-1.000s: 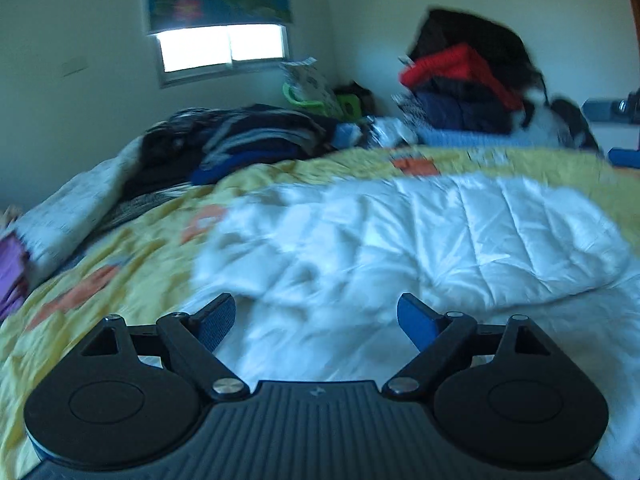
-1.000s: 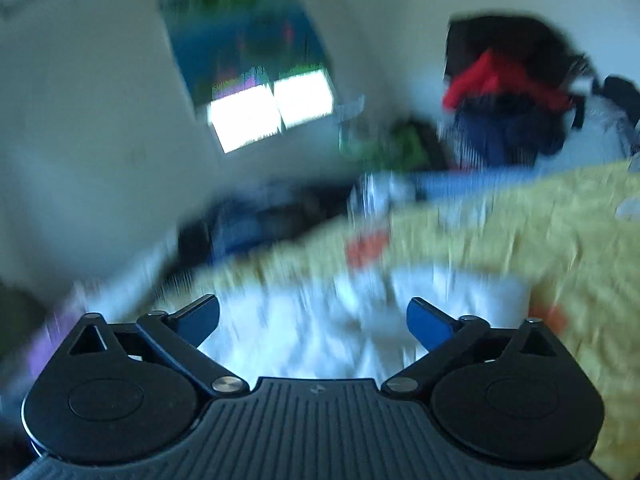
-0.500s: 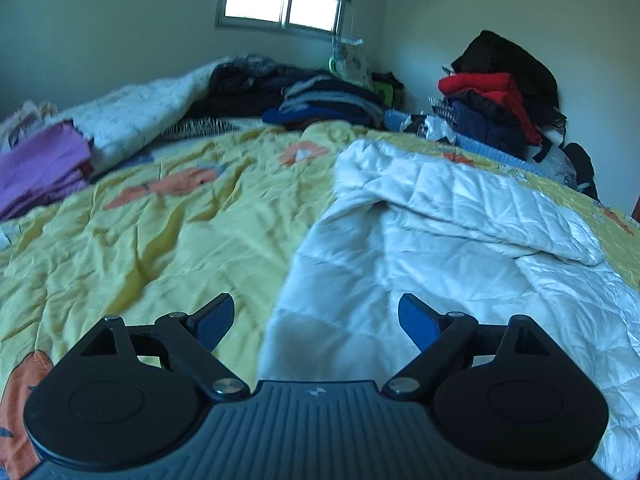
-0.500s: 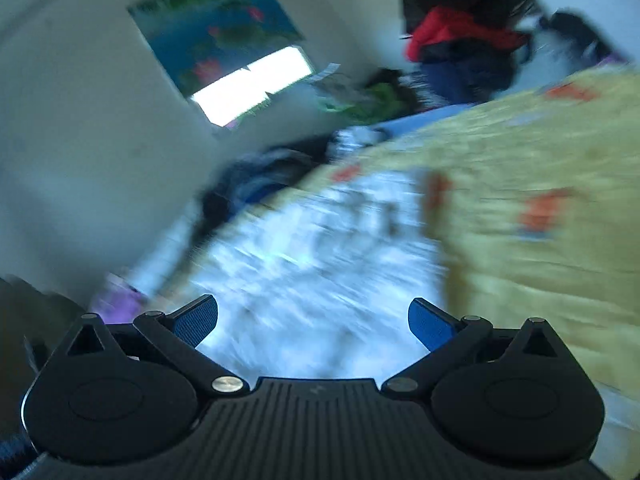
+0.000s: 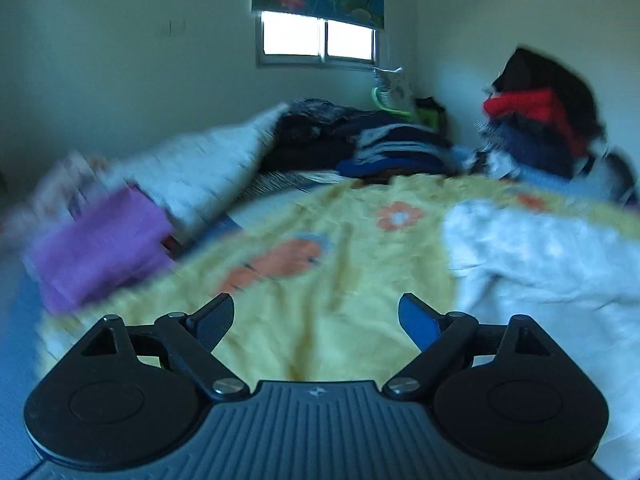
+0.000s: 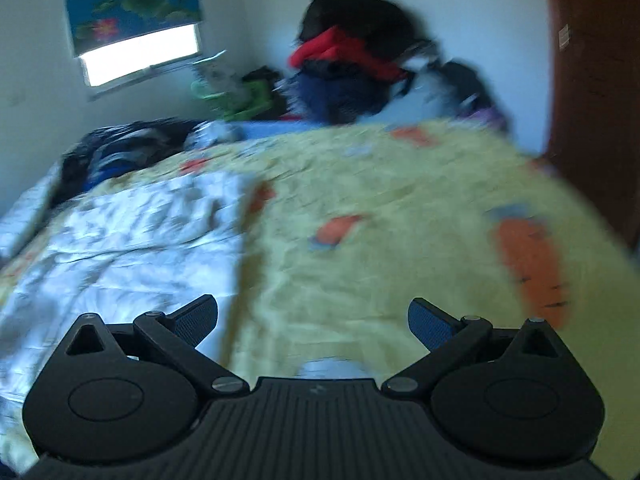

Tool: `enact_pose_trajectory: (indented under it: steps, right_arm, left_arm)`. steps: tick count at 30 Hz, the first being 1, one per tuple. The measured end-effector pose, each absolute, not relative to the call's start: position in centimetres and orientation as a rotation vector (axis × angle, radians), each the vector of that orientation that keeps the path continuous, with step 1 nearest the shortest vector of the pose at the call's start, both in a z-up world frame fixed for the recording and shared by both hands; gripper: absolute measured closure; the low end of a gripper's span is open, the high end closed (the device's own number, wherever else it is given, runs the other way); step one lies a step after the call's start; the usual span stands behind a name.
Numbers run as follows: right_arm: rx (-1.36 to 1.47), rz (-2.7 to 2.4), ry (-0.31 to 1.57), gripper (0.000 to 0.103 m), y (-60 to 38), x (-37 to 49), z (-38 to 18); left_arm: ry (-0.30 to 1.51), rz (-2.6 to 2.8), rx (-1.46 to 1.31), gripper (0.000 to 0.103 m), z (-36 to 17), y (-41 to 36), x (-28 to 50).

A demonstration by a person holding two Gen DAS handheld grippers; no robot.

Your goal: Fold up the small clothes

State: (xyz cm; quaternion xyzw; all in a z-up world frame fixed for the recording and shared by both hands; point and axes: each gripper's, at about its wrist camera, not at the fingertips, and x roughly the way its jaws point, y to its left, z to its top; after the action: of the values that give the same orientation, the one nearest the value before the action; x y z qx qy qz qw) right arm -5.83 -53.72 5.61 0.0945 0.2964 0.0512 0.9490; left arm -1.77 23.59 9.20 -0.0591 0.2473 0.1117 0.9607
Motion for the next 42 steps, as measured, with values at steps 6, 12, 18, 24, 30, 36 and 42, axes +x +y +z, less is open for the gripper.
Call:
enact_pose_trajectory:
  steps: [6, 12, 18, 24, 30, 36, 42]
  right_arm:
    - [0.348, 0.275, 0.804, 0.0, -49.6, -0.8, -0.3]
    - [0.502, 0.318, 0.911, 0.001, -49.6, -0.5, -2.1]
    - [0.858, 0.501, 1.045, 0.002, -51.6, -0.2, -4.0]
    - [0.888, 0.579, 1.087, 0.001, -49.3, -0.6, -4.3]
    - [0.851, 0.621, 1.085, 0.002, -47.4, -0.4, -4.0]
    - [0.902, 0.565, 1.043, 0.0, -47.6, 0.0, -4.0]
    - [0.801, 0.525, 0.865, 0.0, -46.7, -0.1, -3.9]
  left_arm:
    - [0.624, 0.041, -0.161, 0.011, 5.6, 18.6, -1.8]
    - [0.715, -0.004, -0.21, 0.011, 3.2, 17.3, -2.0]
    - [0.807, -0.025, -0.338, 0.011, 1.7, 18.5, -0.6]
    - [0.86, -0.062, -0.414, 0.011, 0.7, 19.2, -0.3]
    - [0.886, -0.12, -0.646, 0.011, 0.3, 22.7, -0.1]
    - [0.9, -0.149, -0.753, 0.01, 0.0, 23.8, 0.2]
    - [0.947, -0.277, -0.694, 0.01, 0.1, 21.7, 0.2]
